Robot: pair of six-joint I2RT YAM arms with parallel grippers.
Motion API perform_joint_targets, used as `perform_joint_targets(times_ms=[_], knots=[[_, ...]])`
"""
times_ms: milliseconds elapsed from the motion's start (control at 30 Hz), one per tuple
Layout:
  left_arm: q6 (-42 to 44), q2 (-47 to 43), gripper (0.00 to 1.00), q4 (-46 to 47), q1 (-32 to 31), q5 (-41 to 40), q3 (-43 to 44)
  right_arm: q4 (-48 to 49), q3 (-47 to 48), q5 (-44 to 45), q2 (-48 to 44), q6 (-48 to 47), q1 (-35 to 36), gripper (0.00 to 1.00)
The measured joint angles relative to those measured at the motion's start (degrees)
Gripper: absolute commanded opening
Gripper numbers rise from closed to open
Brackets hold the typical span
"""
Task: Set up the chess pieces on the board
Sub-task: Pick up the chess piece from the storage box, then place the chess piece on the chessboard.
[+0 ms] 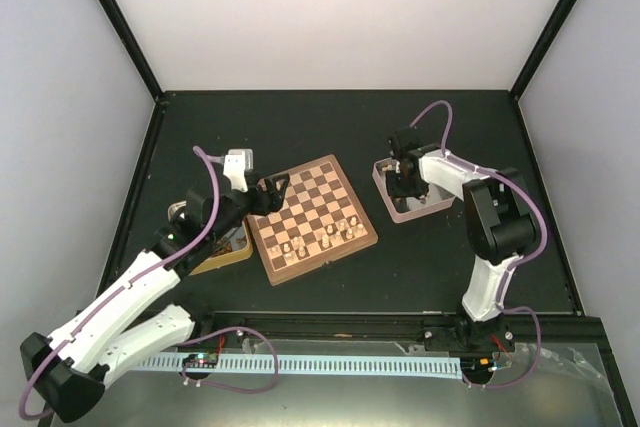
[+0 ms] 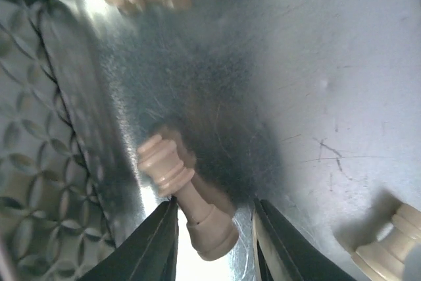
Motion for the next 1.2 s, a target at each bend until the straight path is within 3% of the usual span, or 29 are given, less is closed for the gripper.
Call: perform_joint_targets(times_ms=[300, 500, 667, 867, 1200], knots=[[1.11, 2.80, 0.85, 1.88, 0.59, 0.66, 0.20, -0.52, 1.46, -0.50, 3.28, -1.07, 0.00, 0.09], [1.46, 2.93, 0.85, 2.34, 0.85, 1.07, 0.22, 0.94, 0.92, -0.17, 2.69, -1.18, 0.00, 0.08], [1.53, 3.10, 0.87, 2.99, 0.96, 2.84, 0.46, 5.20, -4.76, -1.81, -6.29, -1.86, 0.00, 0.09], [1.84, 6.19, 0.88, 2.80, 1.73, 9.27, 5.07, 13.55, -7.74, -15.34, -20.83, -4.79, 1.44, 0.10], [-0.68, 10.67, 0.84, -0.94, 3.98, 24.61, 16.31, 22.47, -12.41, -45.38, -30.29, -10.19, 10.43, 0.11]])
